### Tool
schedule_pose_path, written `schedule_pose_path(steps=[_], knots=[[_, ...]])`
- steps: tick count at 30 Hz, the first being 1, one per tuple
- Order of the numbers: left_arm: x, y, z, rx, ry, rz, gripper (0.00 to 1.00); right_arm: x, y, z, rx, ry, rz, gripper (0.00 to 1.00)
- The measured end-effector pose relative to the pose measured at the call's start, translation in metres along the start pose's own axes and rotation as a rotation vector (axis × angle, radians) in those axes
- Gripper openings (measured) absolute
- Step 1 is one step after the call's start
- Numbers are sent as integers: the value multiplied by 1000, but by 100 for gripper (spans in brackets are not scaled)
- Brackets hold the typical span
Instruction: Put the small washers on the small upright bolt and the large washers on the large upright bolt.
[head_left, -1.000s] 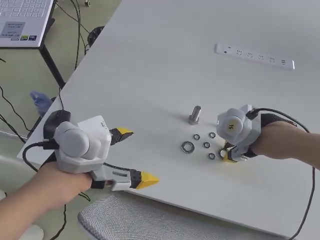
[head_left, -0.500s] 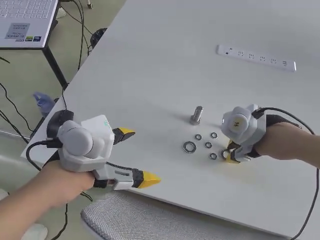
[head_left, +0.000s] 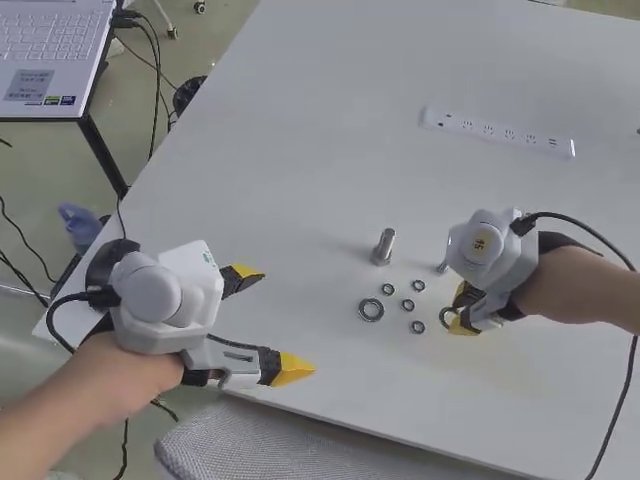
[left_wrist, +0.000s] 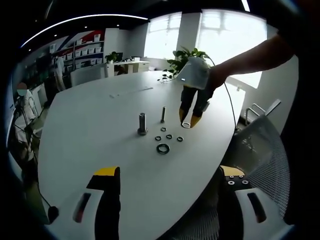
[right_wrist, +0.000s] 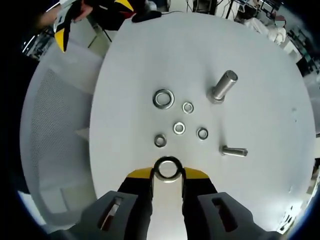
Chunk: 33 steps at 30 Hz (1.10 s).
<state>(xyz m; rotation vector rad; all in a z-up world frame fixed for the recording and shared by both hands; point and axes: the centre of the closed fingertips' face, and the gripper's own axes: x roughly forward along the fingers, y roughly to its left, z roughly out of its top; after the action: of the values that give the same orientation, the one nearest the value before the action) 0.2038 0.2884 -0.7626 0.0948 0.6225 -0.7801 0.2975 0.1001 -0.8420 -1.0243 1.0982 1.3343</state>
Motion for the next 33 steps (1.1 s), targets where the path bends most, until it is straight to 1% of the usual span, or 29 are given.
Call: schedule_pose_path(steps=[3,6,10,15,18,20,23,25,26,28,33], knots=[[0,0,2,-4,0,-4,80,-7,-2,2,-8,-5,-6,21],[0,1,4,14,-3,6,81,-17,2,4,-9,1,-4,21],[0,1,5,10,-7,4,81,-30,7,8,-15,4,-6,21],[1,-2,4,12,-1,-6,81,-37,11,10,-15,7,-1,21],[2,-3,3,16,4,-7,80,-41,11,13,-12,3,-1,21],[3,-3,3,14,3,-8,80,-42,10,14,-5,-1,1,21],[4,-4,0,28,16,-7,81,-42,6,15,-4,-2,-1,21],[4,-5,1,29,14,-9,81,-44,3,17,-1,-5,-2,21],[4,-5,2,19,7,-12,81,-45,3,19,2,-8,-1,21],[4,-3,2,13,1,-10,81,-47,0,21,7,-12,-1,21],[3,1,1,23,8,-7,81,-51,-5,27,14,-19,0,21]])
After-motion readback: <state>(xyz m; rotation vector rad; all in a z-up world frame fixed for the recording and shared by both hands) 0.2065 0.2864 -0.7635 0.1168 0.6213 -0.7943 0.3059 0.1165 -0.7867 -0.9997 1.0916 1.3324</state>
